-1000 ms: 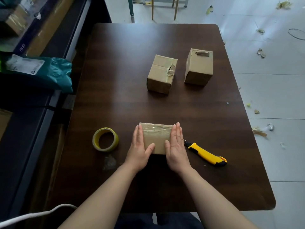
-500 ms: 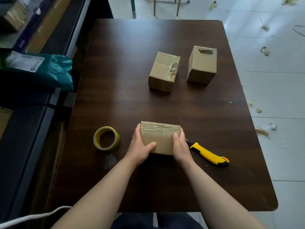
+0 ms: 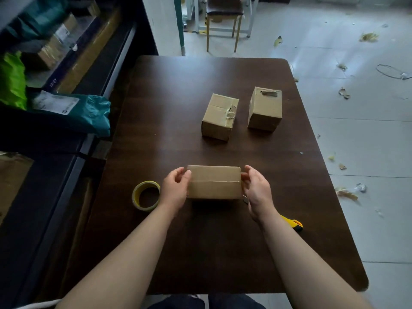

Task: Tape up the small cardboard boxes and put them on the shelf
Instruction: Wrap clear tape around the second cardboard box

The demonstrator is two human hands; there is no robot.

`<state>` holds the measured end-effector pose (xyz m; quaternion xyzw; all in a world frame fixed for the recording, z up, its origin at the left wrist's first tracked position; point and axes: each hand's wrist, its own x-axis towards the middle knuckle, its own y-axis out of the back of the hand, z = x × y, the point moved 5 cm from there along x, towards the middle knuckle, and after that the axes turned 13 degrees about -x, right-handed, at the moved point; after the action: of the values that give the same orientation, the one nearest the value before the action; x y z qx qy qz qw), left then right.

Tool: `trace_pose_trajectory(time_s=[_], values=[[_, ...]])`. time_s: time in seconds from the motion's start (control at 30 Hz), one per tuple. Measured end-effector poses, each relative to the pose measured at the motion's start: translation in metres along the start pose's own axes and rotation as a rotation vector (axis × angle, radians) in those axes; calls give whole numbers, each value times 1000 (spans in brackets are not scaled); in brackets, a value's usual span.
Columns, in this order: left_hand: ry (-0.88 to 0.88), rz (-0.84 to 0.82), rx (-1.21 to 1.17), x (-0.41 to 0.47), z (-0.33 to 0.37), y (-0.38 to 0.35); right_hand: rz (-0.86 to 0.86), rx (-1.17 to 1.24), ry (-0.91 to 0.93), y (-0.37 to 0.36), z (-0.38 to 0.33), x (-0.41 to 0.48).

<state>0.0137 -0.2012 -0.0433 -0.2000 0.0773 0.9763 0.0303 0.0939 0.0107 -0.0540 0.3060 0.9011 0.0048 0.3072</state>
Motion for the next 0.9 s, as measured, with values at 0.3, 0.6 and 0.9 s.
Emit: trace_pose_trajectory(time_s=[0.3, 0.6, 0.9], values=[[-92, -8, 61, -27, -25, 13, 98, -118, 69, 8, 24, -28], [-153, -60, 391, -46, -48, 17, 92, -547, 233, 5, 53, -44], [-604, -418, 1119, -50, -72, -23, -182, -1377, 813, -34, 67, -47]])
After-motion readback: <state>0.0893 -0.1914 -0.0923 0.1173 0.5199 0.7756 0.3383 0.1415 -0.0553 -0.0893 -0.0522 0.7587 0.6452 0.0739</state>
